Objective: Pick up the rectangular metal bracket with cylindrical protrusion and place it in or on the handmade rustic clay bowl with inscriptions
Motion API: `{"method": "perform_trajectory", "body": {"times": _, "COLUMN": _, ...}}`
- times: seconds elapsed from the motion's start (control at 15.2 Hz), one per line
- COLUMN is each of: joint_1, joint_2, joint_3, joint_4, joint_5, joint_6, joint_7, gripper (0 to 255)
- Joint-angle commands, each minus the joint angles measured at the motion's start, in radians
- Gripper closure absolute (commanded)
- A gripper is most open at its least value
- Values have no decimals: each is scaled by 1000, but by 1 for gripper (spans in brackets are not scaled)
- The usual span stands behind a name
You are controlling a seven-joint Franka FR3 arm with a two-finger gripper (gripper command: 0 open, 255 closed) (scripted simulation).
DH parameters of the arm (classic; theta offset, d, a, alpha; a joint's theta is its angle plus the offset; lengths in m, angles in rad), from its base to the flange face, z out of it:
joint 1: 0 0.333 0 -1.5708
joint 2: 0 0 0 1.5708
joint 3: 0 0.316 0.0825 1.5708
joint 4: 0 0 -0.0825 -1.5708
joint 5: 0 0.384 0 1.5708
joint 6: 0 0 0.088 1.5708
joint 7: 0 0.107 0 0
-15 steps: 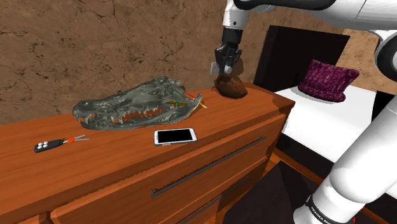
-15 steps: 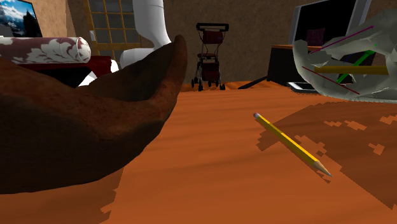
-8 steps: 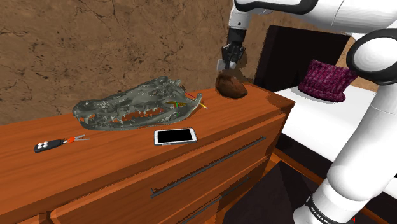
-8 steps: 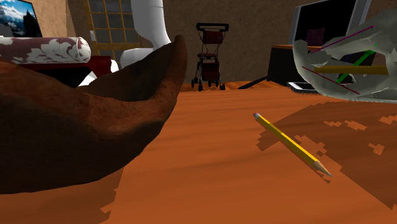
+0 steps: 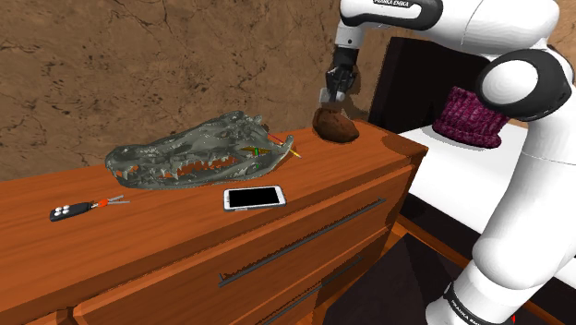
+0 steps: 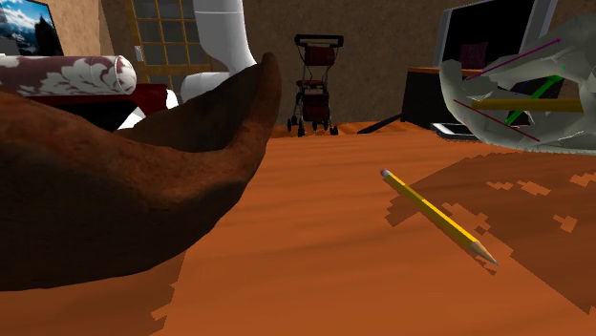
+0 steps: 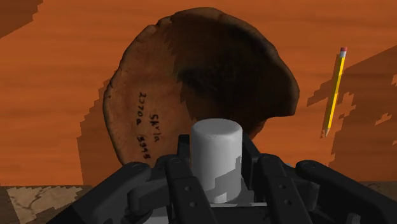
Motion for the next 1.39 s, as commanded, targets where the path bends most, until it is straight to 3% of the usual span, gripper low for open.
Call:
{"method": "perform_trajectory", "body": {"times": 0.0, "joint_1": 0, "joint_2": -11, "joint_3": 0, "joint_4": -45, "joint_5": 1, "joint_6": 34, "joint_7": 0, "gripper": 255}}
{"method": "perform_trajectory", "body": {"times": 0.46, "joint_1": -4, "joint_2": -46, "joint_3": -1, "joint_4": -197, "joint_5": 6, "joint_6": 152, "joint_7": -3, "gripper": 255}}
{"method": "perform_trajectory", "body": {"times": 0.99, "joint_1": -4, "joint_2": -46, "joint_3": -1, "joint_4": -197, "joint_5": 6, "joint_6": 152, "joint_7": -3, "gripper": 255}}
{"method": "perform_trajectory", "body": {"times": 1.06, "joint_1": -4, "joint_2": -46, "joint_3": -1, "joint_4": -197, "joint_5": 6, "joint_6": 152, "joint_7": -3, "gripper": 0}}
{"method": "perform_trajectory", "body": {"times": 1.32, "joint_1": -4, "joint_2": -46, "joint_3": -1, "joint_4": -197, "joint_5": 6, "joint_6": 152, "joint_7": -3, "gripper": 0}}
